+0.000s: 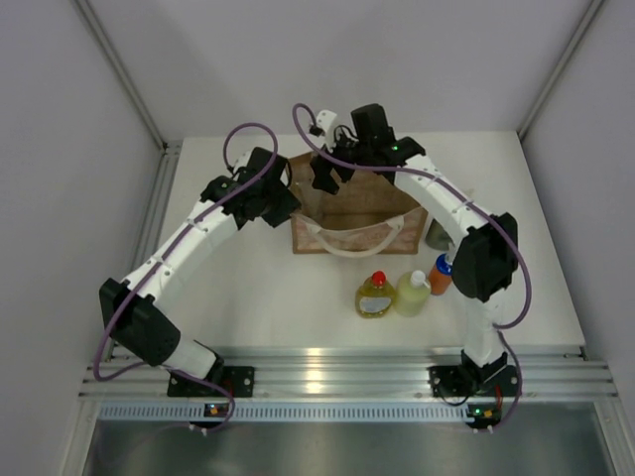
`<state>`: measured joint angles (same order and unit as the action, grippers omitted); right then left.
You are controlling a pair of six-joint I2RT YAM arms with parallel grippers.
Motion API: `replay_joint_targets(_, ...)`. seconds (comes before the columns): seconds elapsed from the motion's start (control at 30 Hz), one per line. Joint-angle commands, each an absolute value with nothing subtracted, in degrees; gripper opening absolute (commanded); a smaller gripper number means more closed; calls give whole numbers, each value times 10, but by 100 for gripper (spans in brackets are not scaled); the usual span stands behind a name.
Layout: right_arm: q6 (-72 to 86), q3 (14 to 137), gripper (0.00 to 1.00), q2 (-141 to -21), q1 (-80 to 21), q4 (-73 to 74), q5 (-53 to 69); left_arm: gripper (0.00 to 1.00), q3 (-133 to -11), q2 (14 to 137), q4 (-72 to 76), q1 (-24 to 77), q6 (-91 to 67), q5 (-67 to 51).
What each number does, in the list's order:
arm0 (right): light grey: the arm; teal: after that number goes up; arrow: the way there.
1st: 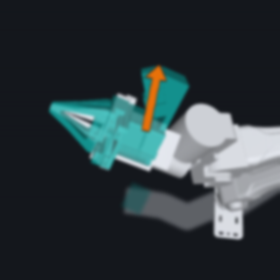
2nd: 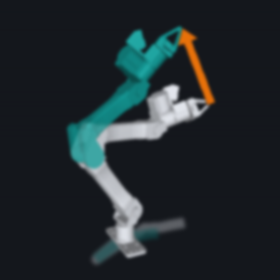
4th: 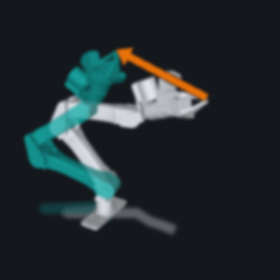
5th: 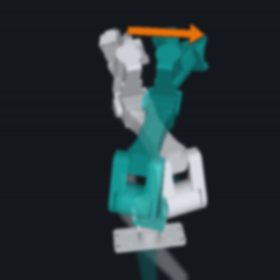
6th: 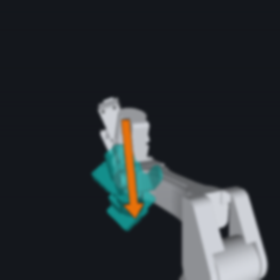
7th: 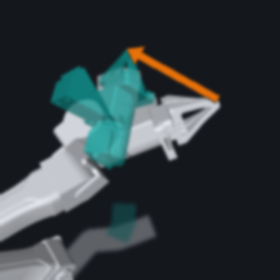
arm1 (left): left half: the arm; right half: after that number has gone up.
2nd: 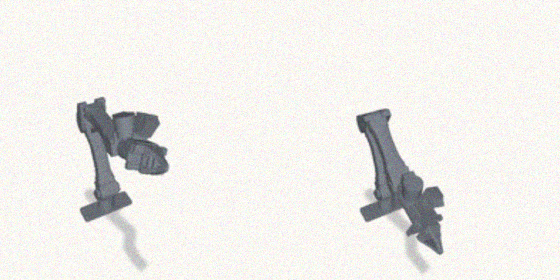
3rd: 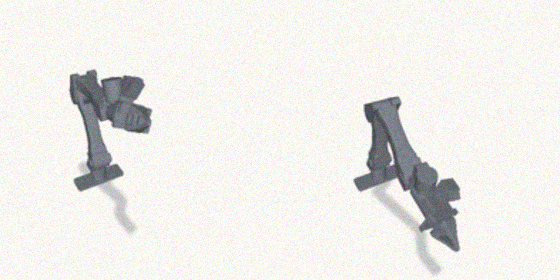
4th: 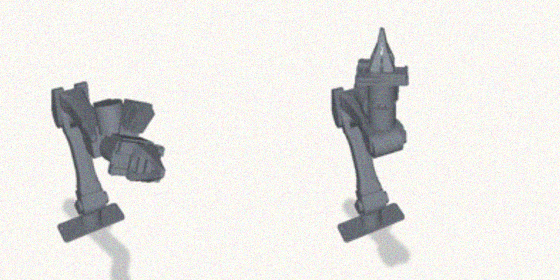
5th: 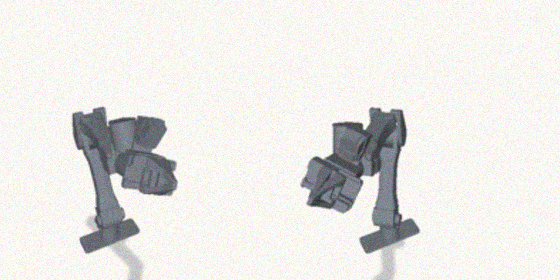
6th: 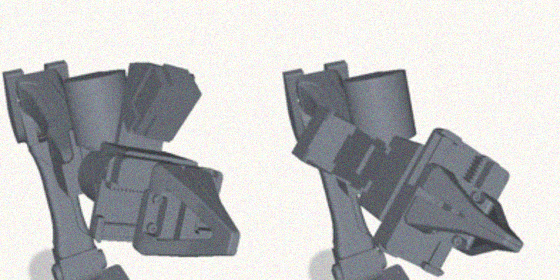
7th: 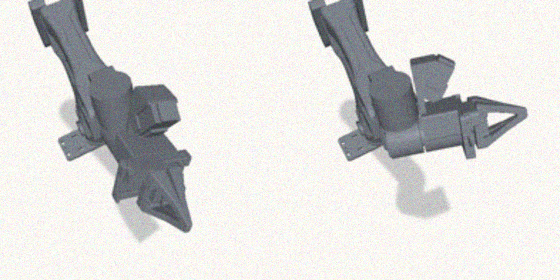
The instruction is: Take the personal care products out of the canvas bag
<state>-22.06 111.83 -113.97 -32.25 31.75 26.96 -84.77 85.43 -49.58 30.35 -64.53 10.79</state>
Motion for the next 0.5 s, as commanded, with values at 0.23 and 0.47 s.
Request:
replay_joint_targets(0.23, -263, 1157, 80, -1185, -342, 318, 298, 40, -861, 860, -499, 297, -639, 103)
replay_joint_targets(0.47, -267, 1151, 77, -1213, -349, 317, 322, 40, -860, 857, -504, 284, -630, 91)
